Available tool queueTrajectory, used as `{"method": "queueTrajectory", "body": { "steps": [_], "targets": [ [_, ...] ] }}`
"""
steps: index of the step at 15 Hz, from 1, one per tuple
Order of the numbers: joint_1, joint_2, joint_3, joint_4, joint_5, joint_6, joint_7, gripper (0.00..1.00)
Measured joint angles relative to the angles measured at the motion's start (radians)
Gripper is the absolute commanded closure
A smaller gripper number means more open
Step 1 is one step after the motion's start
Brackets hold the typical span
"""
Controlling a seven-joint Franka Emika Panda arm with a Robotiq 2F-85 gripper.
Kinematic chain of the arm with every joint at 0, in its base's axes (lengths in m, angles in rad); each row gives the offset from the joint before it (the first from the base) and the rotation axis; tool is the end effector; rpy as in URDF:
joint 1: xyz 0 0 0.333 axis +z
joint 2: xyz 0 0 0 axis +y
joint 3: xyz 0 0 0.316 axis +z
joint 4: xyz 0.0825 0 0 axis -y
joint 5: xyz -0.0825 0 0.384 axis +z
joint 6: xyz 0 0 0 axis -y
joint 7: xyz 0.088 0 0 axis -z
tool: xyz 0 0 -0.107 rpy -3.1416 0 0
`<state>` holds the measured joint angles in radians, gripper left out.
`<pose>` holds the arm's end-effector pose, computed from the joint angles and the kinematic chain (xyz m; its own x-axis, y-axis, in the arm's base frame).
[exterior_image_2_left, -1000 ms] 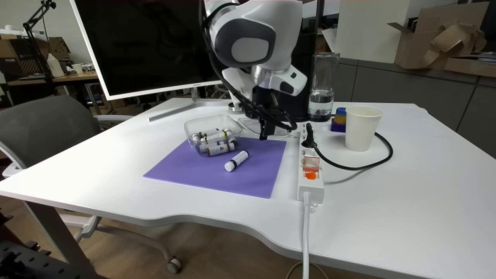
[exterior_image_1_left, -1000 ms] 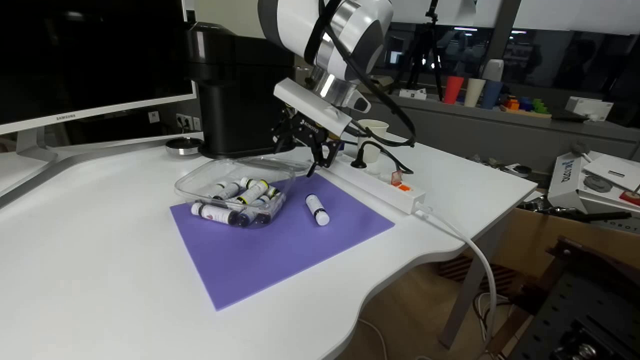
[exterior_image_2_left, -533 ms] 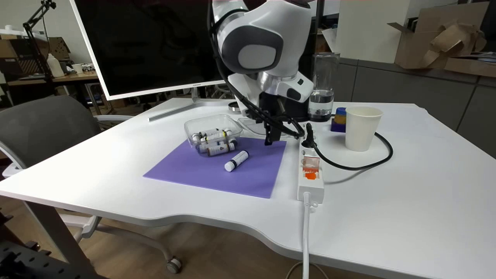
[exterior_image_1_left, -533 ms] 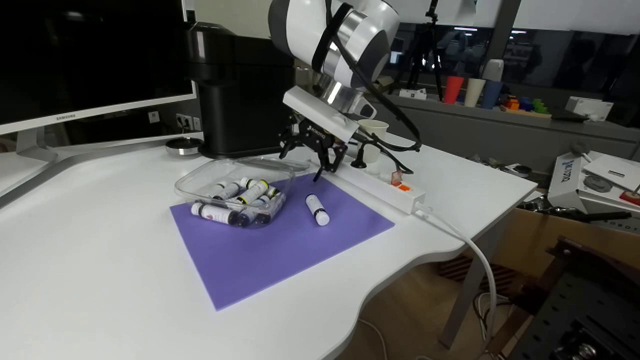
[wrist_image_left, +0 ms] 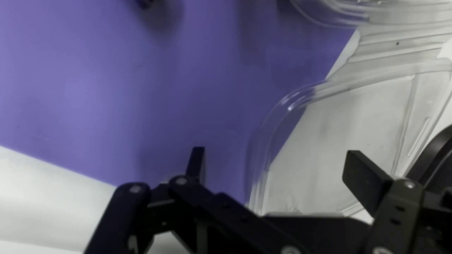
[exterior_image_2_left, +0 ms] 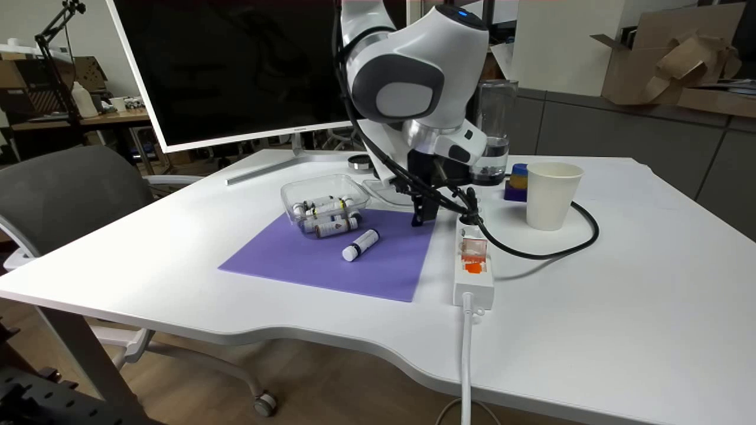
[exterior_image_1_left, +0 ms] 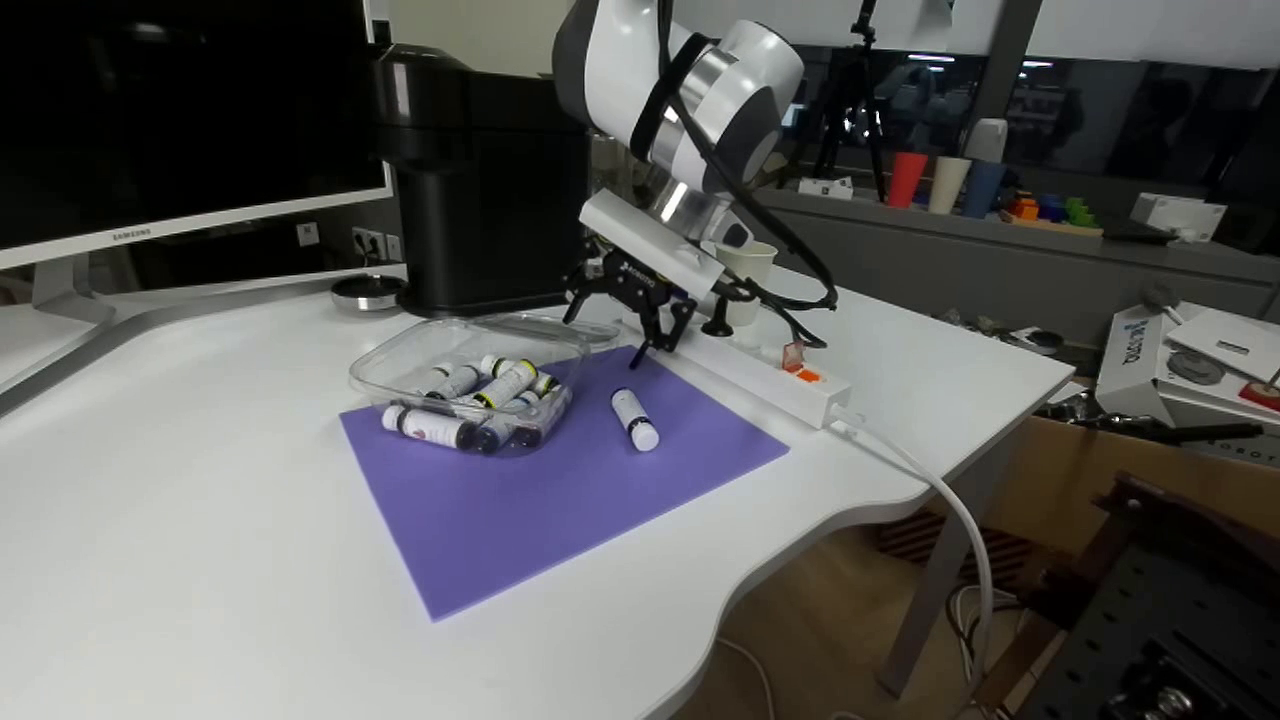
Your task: Close the colorless box
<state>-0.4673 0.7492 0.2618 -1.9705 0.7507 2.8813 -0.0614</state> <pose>0.5802 -0.1610 0.1009 0.5891 -0.8077 -0.0242 -0.7403 -0.5275 -0.4166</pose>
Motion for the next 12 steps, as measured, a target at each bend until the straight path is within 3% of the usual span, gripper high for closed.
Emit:
{"method": "queueTrajectory", "body": {
  "steps": [12],
  "targets": [
    [0.000,0.010,0.011,0.041,0.036,-0.032,-0.209,0.00]
  ]
}}
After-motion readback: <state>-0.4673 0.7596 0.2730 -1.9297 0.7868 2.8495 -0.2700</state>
